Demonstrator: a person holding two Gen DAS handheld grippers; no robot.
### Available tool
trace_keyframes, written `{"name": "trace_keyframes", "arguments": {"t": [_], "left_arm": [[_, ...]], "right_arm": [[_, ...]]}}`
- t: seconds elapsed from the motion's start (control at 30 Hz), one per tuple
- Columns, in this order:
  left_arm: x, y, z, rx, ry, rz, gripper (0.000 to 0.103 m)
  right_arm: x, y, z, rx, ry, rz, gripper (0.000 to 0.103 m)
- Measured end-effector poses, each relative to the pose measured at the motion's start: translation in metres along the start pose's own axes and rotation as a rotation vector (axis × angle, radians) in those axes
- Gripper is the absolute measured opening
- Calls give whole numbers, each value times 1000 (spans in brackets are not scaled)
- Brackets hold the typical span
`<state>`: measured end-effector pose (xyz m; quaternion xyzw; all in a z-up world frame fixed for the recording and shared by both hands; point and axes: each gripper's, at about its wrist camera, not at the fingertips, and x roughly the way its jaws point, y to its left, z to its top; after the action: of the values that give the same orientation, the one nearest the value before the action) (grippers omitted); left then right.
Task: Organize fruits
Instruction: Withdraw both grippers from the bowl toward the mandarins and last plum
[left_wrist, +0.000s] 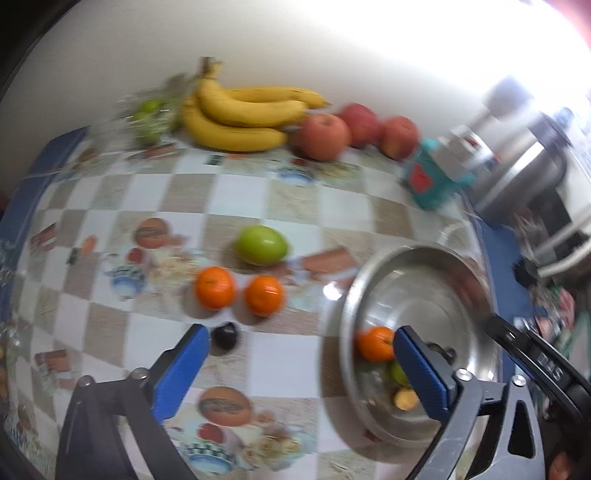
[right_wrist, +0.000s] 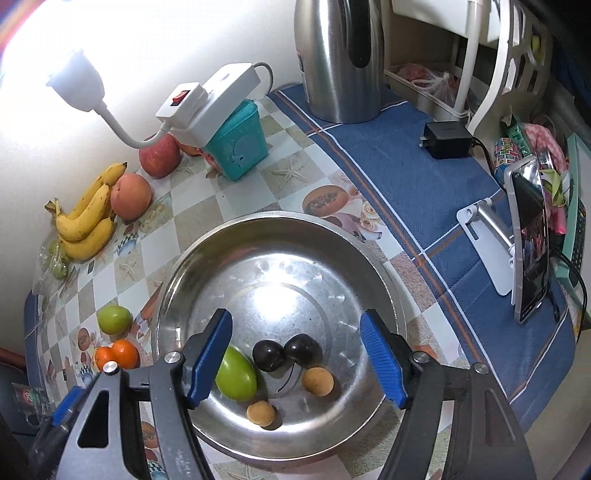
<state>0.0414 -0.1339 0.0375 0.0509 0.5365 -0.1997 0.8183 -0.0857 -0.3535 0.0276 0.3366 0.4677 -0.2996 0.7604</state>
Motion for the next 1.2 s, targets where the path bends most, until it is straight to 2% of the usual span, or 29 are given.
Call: {"name": "trace_keyframes", "arguments": {"t": [0.3,0.5,0.7,0.87,1.2], "left_arm": [[-2,56,9,-168,-10,59,103],[-4,80,11,-213,-23,102,103],[-7,96,13,-205,-38,155,103],[-10,102,15,-159,-53,223,103],[-11,115,16,-91,-56,302,103]], "right_arm": [[2,4,-1,-12,8,2,73],[4,11,-4,-35,19,-6,73],[5,24,-8,-71,24,-4,73],[6,40,-12,-110,31,3,73],[10,77,-26,-196,52,27,73]]}}
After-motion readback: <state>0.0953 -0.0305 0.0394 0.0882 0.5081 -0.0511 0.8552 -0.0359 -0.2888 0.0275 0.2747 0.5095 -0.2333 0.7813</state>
